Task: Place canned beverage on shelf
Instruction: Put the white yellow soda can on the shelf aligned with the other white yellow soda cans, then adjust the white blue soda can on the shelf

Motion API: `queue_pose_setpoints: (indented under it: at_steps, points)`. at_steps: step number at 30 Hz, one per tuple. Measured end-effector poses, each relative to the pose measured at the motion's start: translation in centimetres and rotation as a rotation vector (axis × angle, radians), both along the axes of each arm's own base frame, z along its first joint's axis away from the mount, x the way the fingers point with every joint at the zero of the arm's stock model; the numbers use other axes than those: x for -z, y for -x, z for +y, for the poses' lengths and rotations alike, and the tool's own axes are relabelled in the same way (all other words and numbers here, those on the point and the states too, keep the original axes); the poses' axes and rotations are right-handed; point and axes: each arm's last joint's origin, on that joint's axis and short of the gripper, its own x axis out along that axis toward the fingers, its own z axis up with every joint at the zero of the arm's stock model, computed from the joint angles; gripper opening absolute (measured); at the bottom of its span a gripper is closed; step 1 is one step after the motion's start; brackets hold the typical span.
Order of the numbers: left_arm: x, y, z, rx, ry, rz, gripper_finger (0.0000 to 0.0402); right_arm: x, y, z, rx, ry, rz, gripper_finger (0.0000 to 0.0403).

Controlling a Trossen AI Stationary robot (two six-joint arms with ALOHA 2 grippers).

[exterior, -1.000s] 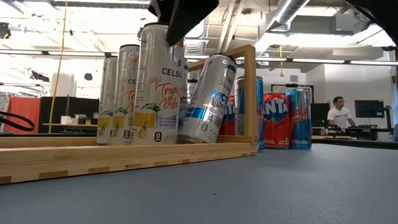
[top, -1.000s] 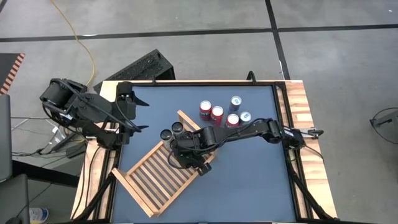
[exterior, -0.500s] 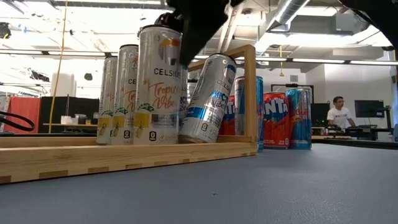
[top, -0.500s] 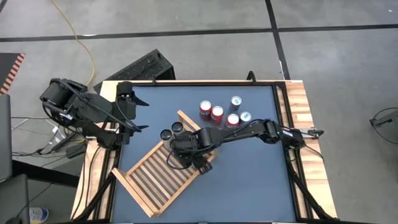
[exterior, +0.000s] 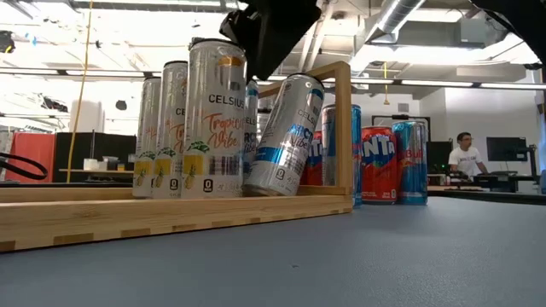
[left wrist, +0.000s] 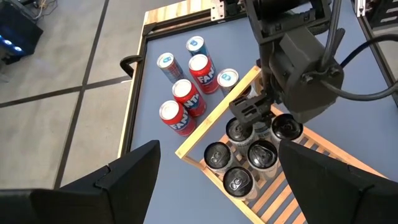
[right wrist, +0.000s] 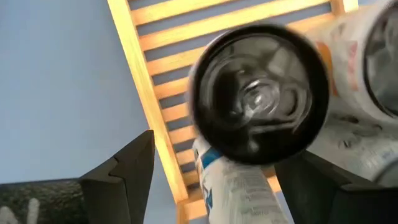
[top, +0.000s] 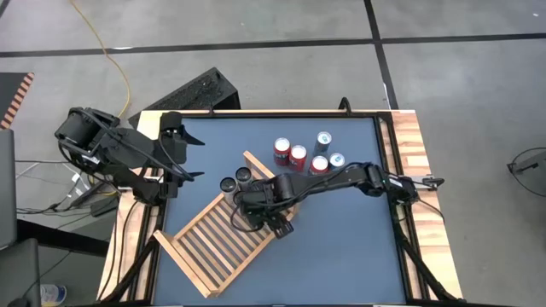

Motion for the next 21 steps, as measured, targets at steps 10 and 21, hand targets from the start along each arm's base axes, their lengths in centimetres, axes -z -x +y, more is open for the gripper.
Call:
queue_pose_setpoints:
  at_steps: [10,21]
  points:
    - [0.0,0.0,0.0,0.000,0.000,0.000,0.0315,-4.7,2.0,-0.5,0.067,-0.034,-0.107,0.0286]
    - [0.0,0.0,0.0,0.000,-0.001,0.000,0.0315,-7.1,5.9,-2.2,0.202,0.147,0.023,0.0286]
